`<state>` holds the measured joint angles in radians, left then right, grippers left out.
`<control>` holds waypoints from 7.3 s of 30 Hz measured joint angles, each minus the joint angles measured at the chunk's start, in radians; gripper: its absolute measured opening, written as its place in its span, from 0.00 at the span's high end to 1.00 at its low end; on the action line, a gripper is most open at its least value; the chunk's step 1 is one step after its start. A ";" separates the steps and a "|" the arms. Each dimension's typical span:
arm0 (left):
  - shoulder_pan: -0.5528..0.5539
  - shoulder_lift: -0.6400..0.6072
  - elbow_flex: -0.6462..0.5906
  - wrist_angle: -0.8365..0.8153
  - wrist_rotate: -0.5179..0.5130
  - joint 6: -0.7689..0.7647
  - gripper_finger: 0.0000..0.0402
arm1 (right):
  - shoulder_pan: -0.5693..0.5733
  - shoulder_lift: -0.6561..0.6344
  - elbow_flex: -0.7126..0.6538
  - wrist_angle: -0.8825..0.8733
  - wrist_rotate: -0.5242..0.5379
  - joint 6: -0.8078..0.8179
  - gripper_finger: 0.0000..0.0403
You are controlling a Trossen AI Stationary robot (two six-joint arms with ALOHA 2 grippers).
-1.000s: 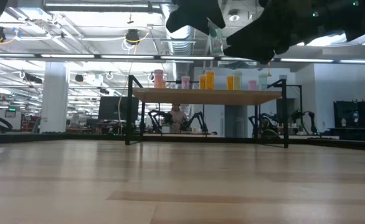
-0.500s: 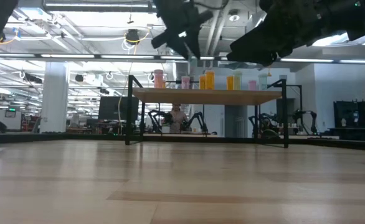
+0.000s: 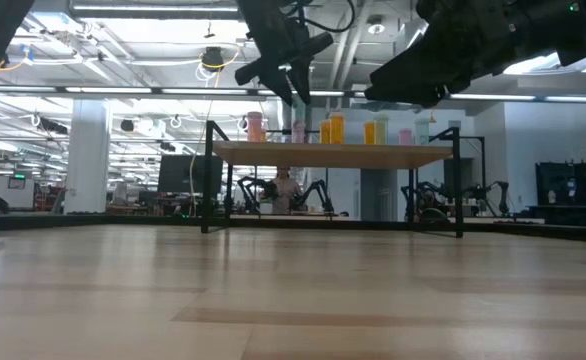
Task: Pick and place medicine bottles onto shelf by color
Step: Put the small blue pill bottle on the shelf, then return to Home Position
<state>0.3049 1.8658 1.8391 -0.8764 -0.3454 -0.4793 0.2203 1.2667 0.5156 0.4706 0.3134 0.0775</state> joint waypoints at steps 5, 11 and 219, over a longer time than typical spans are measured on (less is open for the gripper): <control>-0.008 0.002 -0.061 0.013 0.009 0.001 0.72 | 0.000 0.000 0.000 0.000 0.000 0.013 0.37; -0.007 0.002 -0.096 0.045 0.000 -0.002 0.72 | 0.000 0.000 0.000 0.001 0.000 0.012 0.37; -0.587 -1.863 -1.833 0.963 0.320 0.513 1.00 | -0.317 -1.247 -0.509 -0.427 -0.132 -0.024 0.92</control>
<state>-0.2817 0.0028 0.0063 0.0866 -0.0250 0.0340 -0.0963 0.0196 0.0063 0.0437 0.1818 0.0532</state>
